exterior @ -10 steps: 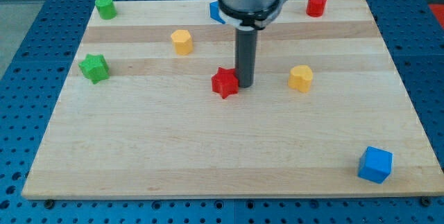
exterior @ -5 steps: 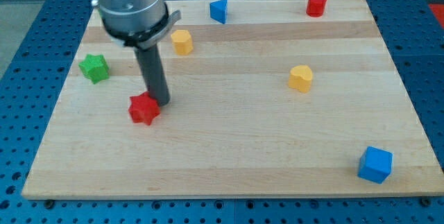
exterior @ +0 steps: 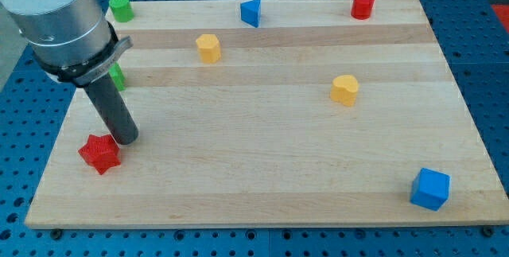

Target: Push red star towards bottom left corner

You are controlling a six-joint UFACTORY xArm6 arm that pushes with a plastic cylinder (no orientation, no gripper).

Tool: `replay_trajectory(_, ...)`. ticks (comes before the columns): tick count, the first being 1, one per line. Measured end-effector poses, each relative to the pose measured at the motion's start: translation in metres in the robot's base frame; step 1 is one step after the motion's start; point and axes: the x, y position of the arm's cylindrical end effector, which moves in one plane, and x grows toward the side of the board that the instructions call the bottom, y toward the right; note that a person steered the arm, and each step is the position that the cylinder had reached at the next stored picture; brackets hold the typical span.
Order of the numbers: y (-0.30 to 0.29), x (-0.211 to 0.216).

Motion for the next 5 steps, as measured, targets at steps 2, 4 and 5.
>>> replay_trajectory(2, -0.021, 0.038)
replay_trajectory(4, -0.024, 0.038)
replay_trajectory(5, 0.001, 0.030)
